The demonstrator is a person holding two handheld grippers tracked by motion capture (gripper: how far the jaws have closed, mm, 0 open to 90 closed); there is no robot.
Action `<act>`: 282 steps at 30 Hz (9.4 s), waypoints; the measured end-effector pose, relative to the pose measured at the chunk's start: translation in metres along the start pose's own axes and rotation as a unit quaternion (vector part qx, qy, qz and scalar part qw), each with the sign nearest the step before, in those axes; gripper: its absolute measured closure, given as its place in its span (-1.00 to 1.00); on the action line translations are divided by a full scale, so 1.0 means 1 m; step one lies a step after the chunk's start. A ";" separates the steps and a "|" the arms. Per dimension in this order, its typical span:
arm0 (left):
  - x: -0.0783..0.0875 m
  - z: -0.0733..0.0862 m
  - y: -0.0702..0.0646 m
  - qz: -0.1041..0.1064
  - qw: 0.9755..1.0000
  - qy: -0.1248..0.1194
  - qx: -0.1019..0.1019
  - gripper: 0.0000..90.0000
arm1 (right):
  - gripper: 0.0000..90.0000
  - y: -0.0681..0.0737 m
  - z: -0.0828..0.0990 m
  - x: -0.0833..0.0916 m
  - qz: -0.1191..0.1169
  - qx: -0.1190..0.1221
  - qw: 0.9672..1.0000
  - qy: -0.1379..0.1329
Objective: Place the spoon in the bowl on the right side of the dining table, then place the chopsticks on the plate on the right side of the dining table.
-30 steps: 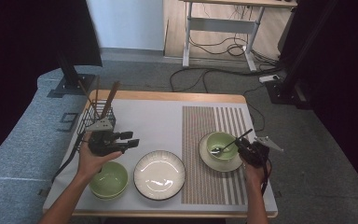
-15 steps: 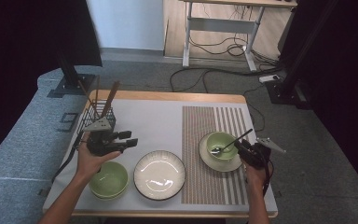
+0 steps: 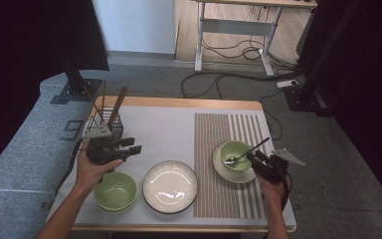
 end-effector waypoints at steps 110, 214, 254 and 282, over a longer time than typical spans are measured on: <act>0.041 -0.029 0.122 -0.090 0.993 -0.030 0.067 0.06 | 0.12 0.065 0.008 -0.022 -0.096 0.101 0.990 0.032; 0.016 -0.036 0.214 -0.139 0.984 -0.018 0.113 0.33 | 0.11 0.045 0.007 -0.013 -0.079 0.085 0.993 0.023; 0.014 -0.036 0.208 -0.128 0.985 -0.006 0.112 0.86 | 0.11 0.043 0.006 -0.012 -0.076 0.084 0.993 0.019; 0.055 -0.046 0.188 -0.130 0.987 -0.059 0.078 0.88 | 0.11 0.045 0.006 -0.012 -0.071 0.087 0.994 0.013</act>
Point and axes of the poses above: each handheld gripper's, and its own axes: x roughly backward along the jaws, z roughly out of its underside, y roughly to its left, the point moved 7 cm from there along -x, roughly forward along the jaws, and after that the axes turned 4 degrees about y, right-handed, at the moved point
